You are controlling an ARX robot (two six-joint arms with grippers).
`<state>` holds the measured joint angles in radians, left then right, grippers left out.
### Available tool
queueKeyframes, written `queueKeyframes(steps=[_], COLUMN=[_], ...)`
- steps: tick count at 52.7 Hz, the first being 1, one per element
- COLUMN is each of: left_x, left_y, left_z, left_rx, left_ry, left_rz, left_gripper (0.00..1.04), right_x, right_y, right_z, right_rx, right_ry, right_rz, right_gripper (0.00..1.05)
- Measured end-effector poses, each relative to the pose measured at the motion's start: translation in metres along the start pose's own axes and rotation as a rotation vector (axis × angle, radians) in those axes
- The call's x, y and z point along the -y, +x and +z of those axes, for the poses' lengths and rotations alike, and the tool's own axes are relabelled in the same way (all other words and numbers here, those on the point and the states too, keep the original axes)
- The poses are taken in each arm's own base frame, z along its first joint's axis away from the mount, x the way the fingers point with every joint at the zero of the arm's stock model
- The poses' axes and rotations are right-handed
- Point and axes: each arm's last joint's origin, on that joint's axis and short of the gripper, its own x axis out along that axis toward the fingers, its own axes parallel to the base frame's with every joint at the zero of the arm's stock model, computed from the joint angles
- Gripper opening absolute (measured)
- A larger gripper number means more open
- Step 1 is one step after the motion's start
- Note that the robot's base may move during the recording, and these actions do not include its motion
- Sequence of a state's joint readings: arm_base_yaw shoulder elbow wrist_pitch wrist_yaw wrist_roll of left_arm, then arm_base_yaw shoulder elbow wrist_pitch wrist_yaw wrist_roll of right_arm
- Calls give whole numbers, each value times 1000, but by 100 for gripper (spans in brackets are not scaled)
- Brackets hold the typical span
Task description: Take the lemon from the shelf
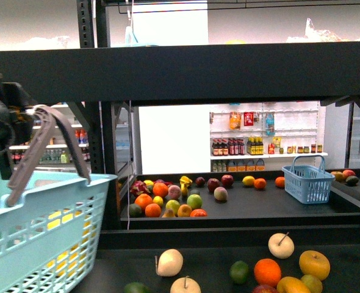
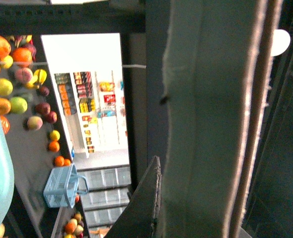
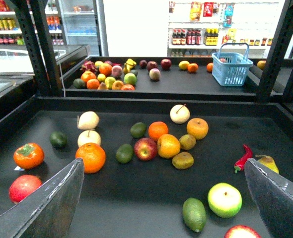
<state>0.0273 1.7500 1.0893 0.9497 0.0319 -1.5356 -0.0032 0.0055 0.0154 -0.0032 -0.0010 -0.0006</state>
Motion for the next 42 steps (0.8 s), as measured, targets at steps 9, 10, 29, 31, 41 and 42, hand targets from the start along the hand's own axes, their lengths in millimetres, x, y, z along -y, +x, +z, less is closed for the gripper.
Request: queueKeyframes(steps=[9,10,29,31,41,42], left_x=[-2,-1,-5,-10,-28,-30], left_y=[-11,-12,-35,-38,-49,-49], left_z=[45,49,98,101,106,107], left_rx=[83,92,152,154,142,145], left_ry=[22,21,18,11,-9,-13], left_rz=[-63,-76,-212,-206,-189,-185], left_gripper=[6,6,6,6,6,6], right_x=[0,0,0,0,0,0], right_y=[0,0,0,0,0,0], right_z=[0,0,0,0,0,0], right_rx=[0,0,0,0,0,0], right_ry=[0,0,0,0,0,0], right_rz=[0,0,0,0,0,0], right_gripper=[97,97,97,97,97,97])
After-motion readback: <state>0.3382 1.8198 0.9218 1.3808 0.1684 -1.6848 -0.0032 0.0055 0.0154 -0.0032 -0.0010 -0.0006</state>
